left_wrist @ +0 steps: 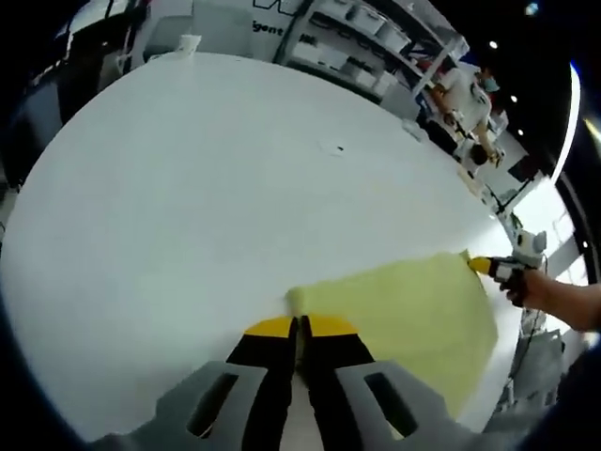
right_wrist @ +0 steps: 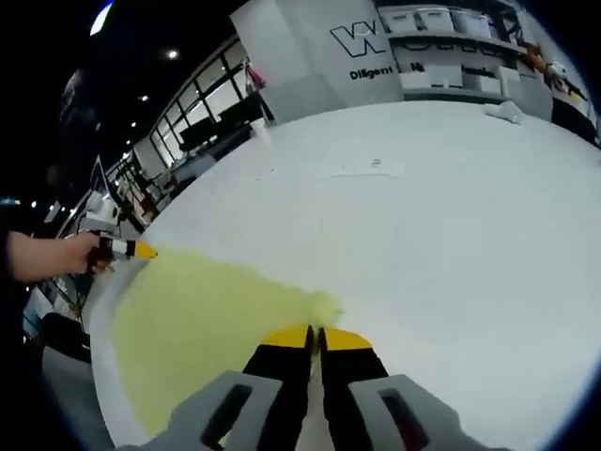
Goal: Fold the garment on the visible template until the final outline fits inside the template.
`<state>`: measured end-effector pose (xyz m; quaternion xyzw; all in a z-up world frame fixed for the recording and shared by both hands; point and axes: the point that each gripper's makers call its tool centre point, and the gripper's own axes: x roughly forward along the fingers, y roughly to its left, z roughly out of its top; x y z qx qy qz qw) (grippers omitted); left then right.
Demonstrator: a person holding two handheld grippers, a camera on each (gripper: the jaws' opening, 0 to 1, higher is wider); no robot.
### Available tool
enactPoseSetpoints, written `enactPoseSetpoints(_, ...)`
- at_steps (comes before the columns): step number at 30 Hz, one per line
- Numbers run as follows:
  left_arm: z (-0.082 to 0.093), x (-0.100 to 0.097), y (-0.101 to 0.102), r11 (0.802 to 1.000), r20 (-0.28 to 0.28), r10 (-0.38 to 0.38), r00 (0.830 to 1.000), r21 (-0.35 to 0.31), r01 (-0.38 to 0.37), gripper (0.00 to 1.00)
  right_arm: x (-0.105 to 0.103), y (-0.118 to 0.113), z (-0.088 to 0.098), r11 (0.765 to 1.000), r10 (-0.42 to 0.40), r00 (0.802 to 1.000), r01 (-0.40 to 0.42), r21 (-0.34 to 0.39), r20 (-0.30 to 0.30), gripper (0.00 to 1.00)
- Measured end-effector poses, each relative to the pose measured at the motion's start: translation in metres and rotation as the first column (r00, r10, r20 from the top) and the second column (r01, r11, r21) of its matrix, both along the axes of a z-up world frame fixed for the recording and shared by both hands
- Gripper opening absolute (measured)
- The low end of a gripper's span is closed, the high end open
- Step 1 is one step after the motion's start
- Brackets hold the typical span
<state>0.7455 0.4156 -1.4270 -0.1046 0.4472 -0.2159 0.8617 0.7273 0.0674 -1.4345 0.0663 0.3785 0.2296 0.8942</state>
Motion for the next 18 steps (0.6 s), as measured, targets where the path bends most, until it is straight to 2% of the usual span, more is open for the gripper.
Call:
enactPoseSetpoints(3,0.002,0.003,0.004,1.0,0.021,-0.007,1.0,0.018,0.006,0.09,0.003,-0.001,0.005,1.0,-0.004,1.0,0.004,-0.022,0.024,0.03)
enactPoseSetpoints(4,0.003,0.007,0.008,1.0,0.034,0.014,0.999,0.027,-0.015,0.13,0.009,-0.003,0.011,0.998,0.013,0.997,-0.009,-0.061,0.079,0.04)
enactPoseSetpoints(5,0.005,0.01,0.011,0.999,0.05,0.031,0.998,0.043,-0.033,0.16,0.011,-0.003,0.014,0.997,0.03,0.994,-0.023,-0.076,0.103,0.04)
enactPoseSetpoints(6,0.011,0.014,0.01,0.998,0.104,-0.009,0.995,0.062,0.003,0.15,0.013,0.0,0.018,0.995,0.049,0.991,-0.037,-0.095,0.128,0.03)
enactPoseSetpoints(7,0.014,0.015,0.012,0.996,0.125,-0.015,0.992,0.084,0.005,0.14,0.013,0.003,0.021,0.996,0.048,0.99,-0.038,-0.08,0.132,0.02)
enactPoseSetpoints(8,0.019,0.019,0.016,0.992,0.167,-0.018,0.986,0.129,-0.004,0.13,0.018,0.009,0.027,0.997,0.065,0.982,-0.057,-0.052,0.176,0.02)
enactPoseSetpoints(9,0.024,0.021,0.014,0.991,0.191,-0.027,0.981,0.131,0.002,0.12,0.018,0.014,0.027,0.997,0.074,0.982,-0.069,-0.031,0.173,0.01)
enactPoseSetpoints(12,0.039,0.025,-0.006,0.998,0.257,-0.047,0.965,0.056,0.034,0.1,0.015,0.024,0.016,0.992,0.125,0.983,-0.122,-0.032,0.137,0.03)
enactPoseSetpoints(13,0.041,0.023,-0.017,0.997,0.257,-0.071,0.964,0.022,0.068,0.1,0.013,0.027,0.01,0.991,0.135,0.984,-0.132,-0.036,0.116,0.05)
enactPoseSetpoints(14,0.038,0.019,-0.022,0.996,0.232,-0.082,0.969,0.001,0.084,0.11,0.012,0.026,0.005,0.988,0.147,0.983,-0.142,-0.054,0.106,0.08)
enactPoseSetpoints(16,0.025,0.014,-0.026,0.995,0.188,-0.102,0.977,0.012,0.102,0.14,0.006,0.019,-0.011,0.983,0.159,0.986,-0.154,-0.099,0.05,0.08)
enactPoseSetpoints(17,0.019,0.009,-0.029,0.993,0.161,-0.115,0.98,0.003,0.116,0.15,0.012,0.015,-0.008,0.983,0.152,0.983,-0.14,-0.115,0.099,0.05)
enactPoseSetpoints(18,0.011,0.005,-0.028,0.993,0.132,-0.122,0.984,0.009,0.121,0.16,0.011,0.012,-0.009,0.984,0.151,0.985,-0.142,-0.109,0.082,0.02)
